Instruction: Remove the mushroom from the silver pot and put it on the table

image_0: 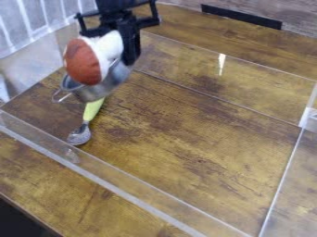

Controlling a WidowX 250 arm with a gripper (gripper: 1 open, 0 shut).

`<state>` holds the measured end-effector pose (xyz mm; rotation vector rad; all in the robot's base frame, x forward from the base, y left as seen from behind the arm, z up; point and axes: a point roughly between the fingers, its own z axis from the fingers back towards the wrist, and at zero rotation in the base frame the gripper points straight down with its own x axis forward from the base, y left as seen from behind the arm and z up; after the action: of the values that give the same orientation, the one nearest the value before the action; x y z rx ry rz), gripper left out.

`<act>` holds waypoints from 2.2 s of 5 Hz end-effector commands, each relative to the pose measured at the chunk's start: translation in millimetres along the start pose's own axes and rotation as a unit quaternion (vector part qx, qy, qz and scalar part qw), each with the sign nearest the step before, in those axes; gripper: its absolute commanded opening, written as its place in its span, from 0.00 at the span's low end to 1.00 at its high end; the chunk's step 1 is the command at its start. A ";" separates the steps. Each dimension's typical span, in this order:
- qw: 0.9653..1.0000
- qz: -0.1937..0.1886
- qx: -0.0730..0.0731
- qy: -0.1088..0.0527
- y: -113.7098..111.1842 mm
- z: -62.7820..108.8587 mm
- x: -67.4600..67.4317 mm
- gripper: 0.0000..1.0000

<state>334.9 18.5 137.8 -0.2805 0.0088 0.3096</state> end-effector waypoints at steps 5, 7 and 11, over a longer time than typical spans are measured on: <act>0.998 0.056 0.010 -0.037 -7.8 14.4 -27.0 0.00; 0.999 -0.037 0.028 -0.006 -38.2 -7.2 -30.2 0.00; 0.998 -0.041 0.040 -0.004 -29.4 -25.0 -35.0 0.00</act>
<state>306.3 -29.9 104.7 -0.1963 0.0676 0.2264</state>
